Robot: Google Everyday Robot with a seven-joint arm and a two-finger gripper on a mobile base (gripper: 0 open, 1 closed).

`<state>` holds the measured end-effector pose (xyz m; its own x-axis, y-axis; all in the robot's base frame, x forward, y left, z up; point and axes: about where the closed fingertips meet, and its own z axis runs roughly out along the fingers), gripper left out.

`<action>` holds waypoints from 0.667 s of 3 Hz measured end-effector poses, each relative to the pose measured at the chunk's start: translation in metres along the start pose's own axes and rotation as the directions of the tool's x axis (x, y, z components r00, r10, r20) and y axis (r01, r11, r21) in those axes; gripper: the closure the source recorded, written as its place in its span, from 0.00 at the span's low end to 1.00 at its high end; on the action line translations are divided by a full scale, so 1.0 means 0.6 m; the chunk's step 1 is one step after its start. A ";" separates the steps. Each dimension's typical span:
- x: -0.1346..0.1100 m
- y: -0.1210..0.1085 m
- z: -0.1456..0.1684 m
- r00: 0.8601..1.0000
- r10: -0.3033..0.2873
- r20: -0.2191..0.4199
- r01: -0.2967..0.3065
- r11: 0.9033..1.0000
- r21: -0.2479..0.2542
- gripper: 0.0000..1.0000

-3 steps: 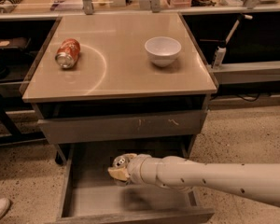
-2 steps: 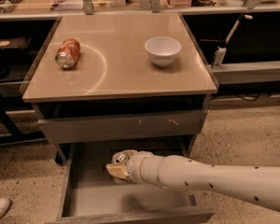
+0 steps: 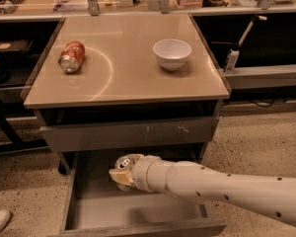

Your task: Pick 7up can from middle drawer and place on counter

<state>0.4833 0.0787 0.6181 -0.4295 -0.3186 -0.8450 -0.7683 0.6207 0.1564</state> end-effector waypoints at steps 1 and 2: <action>-0.064 0.024 -0.033 0.999 -0.017 0.028 0.017 1.000 0.011 1.00; -0.132 0.036 -0.063 0.997 -0.058 0.043 0.057 0.998 0.026 1.00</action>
Offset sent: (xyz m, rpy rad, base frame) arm 0.0049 0.0150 0.1466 -0.0224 -0.1316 0.0075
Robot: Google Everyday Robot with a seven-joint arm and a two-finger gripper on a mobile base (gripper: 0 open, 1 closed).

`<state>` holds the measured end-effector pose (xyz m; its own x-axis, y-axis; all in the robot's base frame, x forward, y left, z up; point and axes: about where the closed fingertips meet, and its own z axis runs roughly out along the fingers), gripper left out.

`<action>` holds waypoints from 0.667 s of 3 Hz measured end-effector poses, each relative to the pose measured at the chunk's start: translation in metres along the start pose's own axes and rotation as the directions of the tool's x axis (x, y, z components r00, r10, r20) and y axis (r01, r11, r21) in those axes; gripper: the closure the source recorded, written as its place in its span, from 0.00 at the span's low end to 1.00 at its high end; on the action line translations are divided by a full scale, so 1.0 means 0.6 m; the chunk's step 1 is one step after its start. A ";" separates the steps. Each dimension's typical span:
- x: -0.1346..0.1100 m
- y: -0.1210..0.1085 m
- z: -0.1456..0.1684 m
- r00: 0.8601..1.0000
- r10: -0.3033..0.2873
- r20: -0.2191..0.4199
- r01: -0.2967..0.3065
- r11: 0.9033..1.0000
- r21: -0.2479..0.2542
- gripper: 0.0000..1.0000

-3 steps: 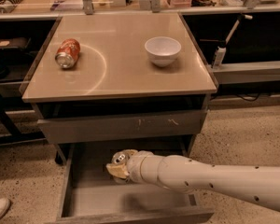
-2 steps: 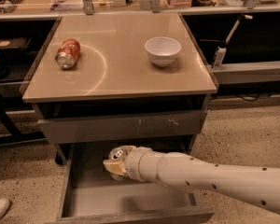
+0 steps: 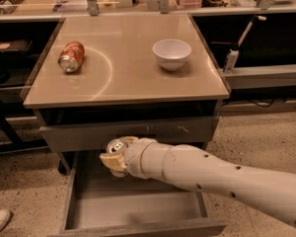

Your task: Pick 7up can from middle drawer and place on counter

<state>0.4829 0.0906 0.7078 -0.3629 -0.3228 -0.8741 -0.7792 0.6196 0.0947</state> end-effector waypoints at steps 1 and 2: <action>-0.071 0.005 -0.029 0.999 -0.043 0.016 0.043 0.999 0.006 1.00; -0.077 0.007 -0.030 0.999 -0.049 0.016 0.049 0.999 0.004 1.00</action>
Offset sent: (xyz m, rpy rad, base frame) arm 0.0040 0.0029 0.0412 -0.0102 -0.0384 0.0115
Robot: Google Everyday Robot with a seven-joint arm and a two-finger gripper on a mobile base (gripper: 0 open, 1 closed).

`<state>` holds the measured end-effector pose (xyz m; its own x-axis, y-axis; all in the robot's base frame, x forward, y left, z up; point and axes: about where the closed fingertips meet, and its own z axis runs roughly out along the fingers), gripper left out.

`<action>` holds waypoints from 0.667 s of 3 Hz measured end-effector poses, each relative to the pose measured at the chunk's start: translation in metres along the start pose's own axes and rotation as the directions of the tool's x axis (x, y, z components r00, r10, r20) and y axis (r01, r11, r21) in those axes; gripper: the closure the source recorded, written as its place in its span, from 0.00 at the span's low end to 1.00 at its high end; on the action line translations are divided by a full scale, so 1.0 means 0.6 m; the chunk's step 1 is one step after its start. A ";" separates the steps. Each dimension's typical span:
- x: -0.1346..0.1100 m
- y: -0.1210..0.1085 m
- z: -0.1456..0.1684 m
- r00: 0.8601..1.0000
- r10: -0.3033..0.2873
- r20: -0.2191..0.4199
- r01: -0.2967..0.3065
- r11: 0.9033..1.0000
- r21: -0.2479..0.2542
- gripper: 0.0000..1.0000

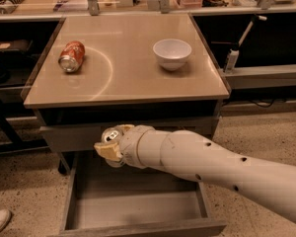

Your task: Pick 7up can from middle drawer and place on counter

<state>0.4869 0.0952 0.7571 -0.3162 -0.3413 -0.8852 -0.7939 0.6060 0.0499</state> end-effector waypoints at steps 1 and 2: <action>-0.016 0.007 -0.011 1.000 -0.019 0.005 0.019 1.000 0.007 1.00; -0.092 0.007 -0.053 0.995 -0.091 0.040 0.088 0.994 0.064 1.00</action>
Offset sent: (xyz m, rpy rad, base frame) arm -0.0018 -0.0096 0.1434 -0.0735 -0.2508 -0.0508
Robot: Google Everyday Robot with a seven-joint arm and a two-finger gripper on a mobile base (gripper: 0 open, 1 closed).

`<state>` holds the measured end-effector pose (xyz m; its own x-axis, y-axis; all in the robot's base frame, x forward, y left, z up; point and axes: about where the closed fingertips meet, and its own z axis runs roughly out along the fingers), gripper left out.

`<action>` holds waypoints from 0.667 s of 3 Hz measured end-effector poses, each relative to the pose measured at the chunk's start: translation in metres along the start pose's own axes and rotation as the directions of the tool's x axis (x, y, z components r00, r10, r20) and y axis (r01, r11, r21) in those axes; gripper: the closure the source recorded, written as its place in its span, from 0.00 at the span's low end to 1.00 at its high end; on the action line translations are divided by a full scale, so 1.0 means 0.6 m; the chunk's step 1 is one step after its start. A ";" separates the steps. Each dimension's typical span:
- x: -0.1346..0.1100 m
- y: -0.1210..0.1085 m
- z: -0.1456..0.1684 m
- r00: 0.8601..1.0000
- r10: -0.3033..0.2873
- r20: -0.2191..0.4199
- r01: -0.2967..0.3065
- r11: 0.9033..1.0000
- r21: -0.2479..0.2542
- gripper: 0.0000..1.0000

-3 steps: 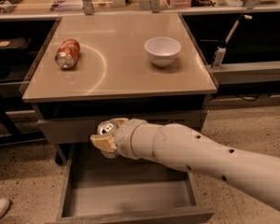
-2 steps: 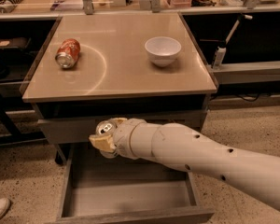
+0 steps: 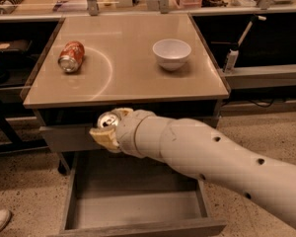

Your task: Pick 7up can from middle drawer and place on counter

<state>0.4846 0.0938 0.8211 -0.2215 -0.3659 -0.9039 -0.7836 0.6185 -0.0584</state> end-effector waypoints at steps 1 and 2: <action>-0.078 -0.026 -0.028 0.998 -0.055 0.031 0.053 0.998 0.040 1.00; -0.132 -0.068 -0.040 0.996 -0.076 0.048 0.074 0.996 0.056 1.00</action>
Offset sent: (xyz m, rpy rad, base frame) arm 0.0791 -0.0243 0.1239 -0.0134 -0.1277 -0.0241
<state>0.5204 0.0808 0.9051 -0.1327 -0.3781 -0.9162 -0.7642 0.6277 -0.1484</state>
